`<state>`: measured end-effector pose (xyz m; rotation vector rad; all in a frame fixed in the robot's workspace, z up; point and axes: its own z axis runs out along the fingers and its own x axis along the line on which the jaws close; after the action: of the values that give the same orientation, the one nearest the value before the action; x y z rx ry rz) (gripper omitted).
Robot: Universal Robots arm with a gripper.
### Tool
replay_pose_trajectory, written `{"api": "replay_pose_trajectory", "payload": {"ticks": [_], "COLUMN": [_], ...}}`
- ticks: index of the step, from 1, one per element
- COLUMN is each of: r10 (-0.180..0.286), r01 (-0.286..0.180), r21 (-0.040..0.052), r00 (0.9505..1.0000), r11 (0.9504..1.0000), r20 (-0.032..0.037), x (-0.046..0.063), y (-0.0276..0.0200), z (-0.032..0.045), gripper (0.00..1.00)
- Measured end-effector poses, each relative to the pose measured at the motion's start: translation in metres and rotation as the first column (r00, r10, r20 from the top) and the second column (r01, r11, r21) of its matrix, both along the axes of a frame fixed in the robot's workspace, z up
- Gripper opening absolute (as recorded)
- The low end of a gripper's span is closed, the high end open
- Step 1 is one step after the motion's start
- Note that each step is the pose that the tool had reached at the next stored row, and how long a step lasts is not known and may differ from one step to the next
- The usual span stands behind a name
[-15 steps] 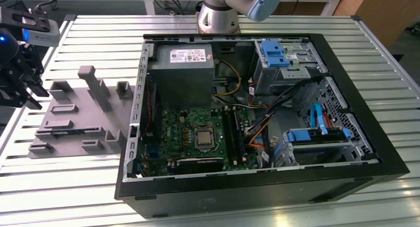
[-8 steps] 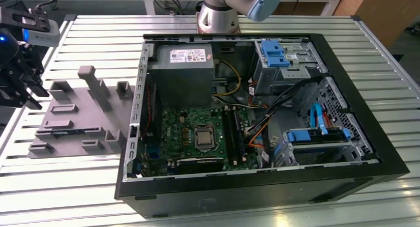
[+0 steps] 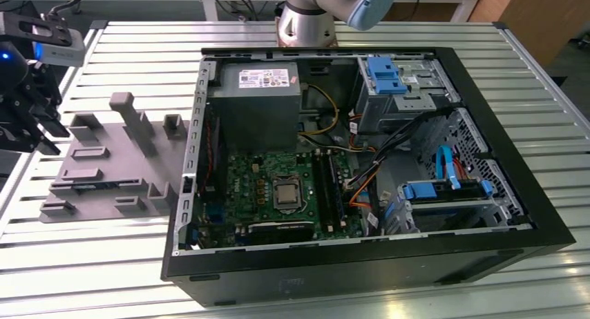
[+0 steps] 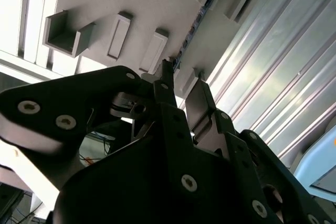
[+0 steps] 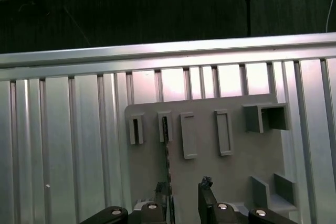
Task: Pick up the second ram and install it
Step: 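Pick up the second ram and move it above second insertion slot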
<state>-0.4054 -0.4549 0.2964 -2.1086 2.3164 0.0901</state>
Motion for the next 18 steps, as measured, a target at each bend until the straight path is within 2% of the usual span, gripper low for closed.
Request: {"api": "replay_pose_trajectory", "payload": {"ticks": [18], "r10": [0.001], "r01": [-0.001], "r21": [-0.0002], "r00": [1.0], "r11": [1.0], "r20": [-0.0003], "x": [0.0], "y": [-0.0005], "z": [-0.0182], "gripper": [0.37]}}
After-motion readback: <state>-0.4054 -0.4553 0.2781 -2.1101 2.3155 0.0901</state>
